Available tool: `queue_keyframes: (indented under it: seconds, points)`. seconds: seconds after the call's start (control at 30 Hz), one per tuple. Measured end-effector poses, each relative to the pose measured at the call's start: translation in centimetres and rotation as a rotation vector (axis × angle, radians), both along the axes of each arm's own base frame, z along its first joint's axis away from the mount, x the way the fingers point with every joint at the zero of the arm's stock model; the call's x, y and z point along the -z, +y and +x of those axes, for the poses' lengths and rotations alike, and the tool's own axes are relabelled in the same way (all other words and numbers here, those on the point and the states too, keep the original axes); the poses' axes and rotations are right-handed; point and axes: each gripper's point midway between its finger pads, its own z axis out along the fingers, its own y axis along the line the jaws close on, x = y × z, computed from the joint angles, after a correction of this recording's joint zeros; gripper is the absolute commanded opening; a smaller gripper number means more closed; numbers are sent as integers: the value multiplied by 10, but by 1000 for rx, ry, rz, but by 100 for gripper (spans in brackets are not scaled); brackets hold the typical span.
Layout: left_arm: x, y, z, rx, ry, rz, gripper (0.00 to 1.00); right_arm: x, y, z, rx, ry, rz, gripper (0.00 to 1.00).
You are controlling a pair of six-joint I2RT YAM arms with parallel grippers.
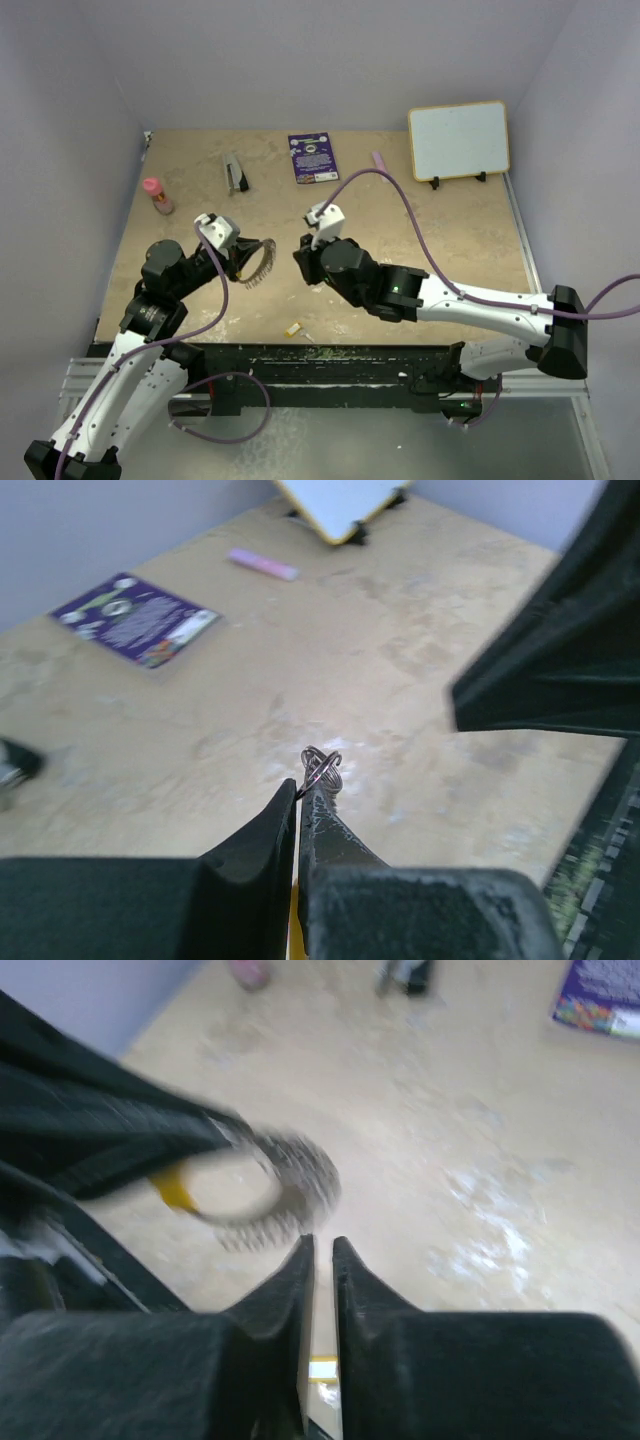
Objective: Put the keys on the keyring
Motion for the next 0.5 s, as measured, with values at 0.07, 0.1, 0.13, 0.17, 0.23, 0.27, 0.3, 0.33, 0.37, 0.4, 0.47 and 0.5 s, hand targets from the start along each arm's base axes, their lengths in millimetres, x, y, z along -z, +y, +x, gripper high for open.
queue_keyframes:
  seconds: [0.07, 0.1, 0.13, 0.17, 0.23, 0.27, 0.3, 0.33, 0.37, 0.4, 0.47, 0.5]
  points:
    - [2, 15, 14, -104, -29, 44, 3, 28, -23, 2, 32, 39, -29, 42]
    - [3, 23, 21, -156, -44, 67, 3, 45, -35, 1, 42, 61, -51, 44]
    - [3, 31, 26, -204, -58, 90, 3, 63, -46, -1, 46, 89, -77, 44]
    - [4, 37, 31, -243, -65, 105, 3, 82, -54, -3, 52, 117, -108, 44]
    - [4, 47, 36, -293, -79, 129, 3, 110, -56, -9, 32, 168, -167, 45]
    - [4, 49, 38, -306, -81, 131, 3, 119, -52, -13, 15, 190, -184, 45]
    - [3, 52, 39, -319, -86, 135, 3, 132, -45, -18, -7, 213, -206, 46]
    - [3, 53, 39, -325, -88, 136, 3, 145, -39, -24, -32, 236, -233, 46]
    - [2, 54, 39, -328, -90, 135, 3, 162, -34, -32, -59, 261, -272, 47]
    - [1, 54, 39, -328, -92, 135, 4, 177, -29, -40, -85, 285, -309, 47]
    - [1, 54, 39, -328, -94, 133, 3, 208, -21, -58, -128, 329, -391, 47]
    - [1, 54, 39, -326, -96, 136, 3, 219, -18, -65, -142, 345, -421, 47]
